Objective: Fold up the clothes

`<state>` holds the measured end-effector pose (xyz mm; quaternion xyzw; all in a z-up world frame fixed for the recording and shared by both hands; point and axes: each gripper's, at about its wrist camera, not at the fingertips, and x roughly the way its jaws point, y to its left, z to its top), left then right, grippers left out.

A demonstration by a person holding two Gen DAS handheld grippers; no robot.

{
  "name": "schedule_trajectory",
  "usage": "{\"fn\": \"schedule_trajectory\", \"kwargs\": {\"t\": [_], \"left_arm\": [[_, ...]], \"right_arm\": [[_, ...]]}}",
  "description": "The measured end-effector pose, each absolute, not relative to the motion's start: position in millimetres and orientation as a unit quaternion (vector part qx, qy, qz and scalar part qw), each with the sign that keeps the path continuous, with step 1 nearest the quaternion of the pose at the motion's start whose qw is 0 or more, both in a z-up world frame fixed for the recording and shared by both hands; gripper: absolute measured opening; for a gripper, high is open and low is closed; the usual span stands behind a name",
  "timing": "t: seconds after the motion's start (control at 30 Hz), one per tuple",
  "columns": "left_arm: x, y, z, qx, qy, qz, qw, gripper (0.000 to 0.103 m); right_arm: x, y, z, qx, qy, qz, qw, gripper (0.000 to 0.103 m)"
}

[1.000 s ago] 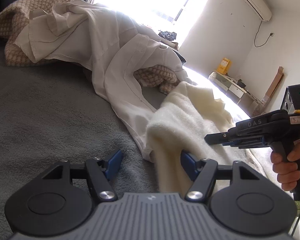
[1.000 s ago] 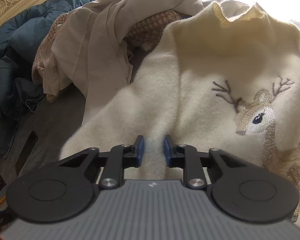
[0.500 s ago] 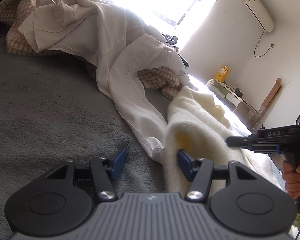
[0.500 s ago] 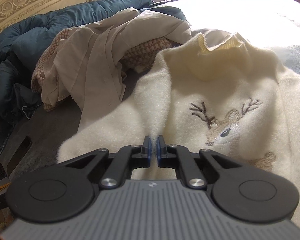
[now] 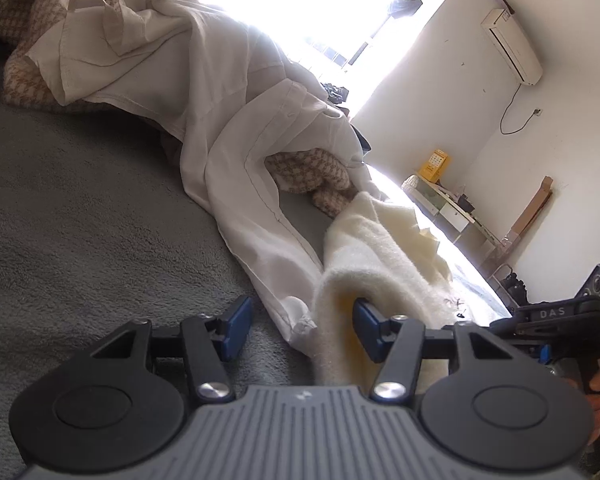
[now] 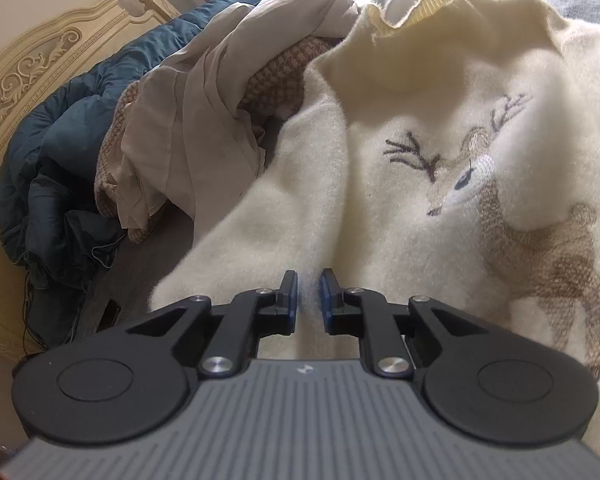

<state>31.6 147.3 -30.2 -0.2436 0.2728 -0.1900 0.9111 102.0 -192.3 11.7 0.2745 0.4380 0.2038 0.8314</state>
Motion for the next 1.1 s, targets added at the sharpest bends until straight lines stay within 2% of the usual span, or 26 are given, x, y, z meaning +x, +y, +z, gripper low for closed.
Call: {"fn": "schedule_trajectory", "kwargs": {"t": [0.2,0.3,0.47,0.73,0.87,0.97,1.1], "left_arm": [[38.3,156.8,-37.8,-0.275,0.279,-0.174,0.903,0.046],[39.9,158.0,-39.4,-0.279,0.279,-0.170,0.903,0.042],[41.1,157.6,-39.5,-0.280,0.280,-0.168,0.903,0.042],[39.8,170.4,-44.9,-0.299,0.275,-0.175,0.897,0.041],[40.1,183.0,-48.4,-0.330,0.269,-0.181,0.887,0.039],[39.8,189.7,-50.0,-0.341,0.265,-0.181,0.884,0.040],[41.6,187.8,-49.2,-0.343,0.268,-0.181,0.882,0.040]], "right_arm": [[80.5,-181.5,-4.3,0.291,0.467,0.236,0.801,0.014],[69.3,-174.4,6.3,0.245,0.458,0.223,0.825,0.006],[59.2,-177.9,29.3,0.184,0.434,0.185,0.862,0.004],[61.7,-181.1,8.5,0.167,0.444,0.169,0.864,0.005],[52.4,-177.5,32.5,0.131,0.426,0.154,0.882,0.018],[39.8,-167.3,58.7,0.070,0.382,0.138,0.911,0.019],[54.4,-129.2,67.0,0.050,0.360,0.195,0.911,0.020]]}}
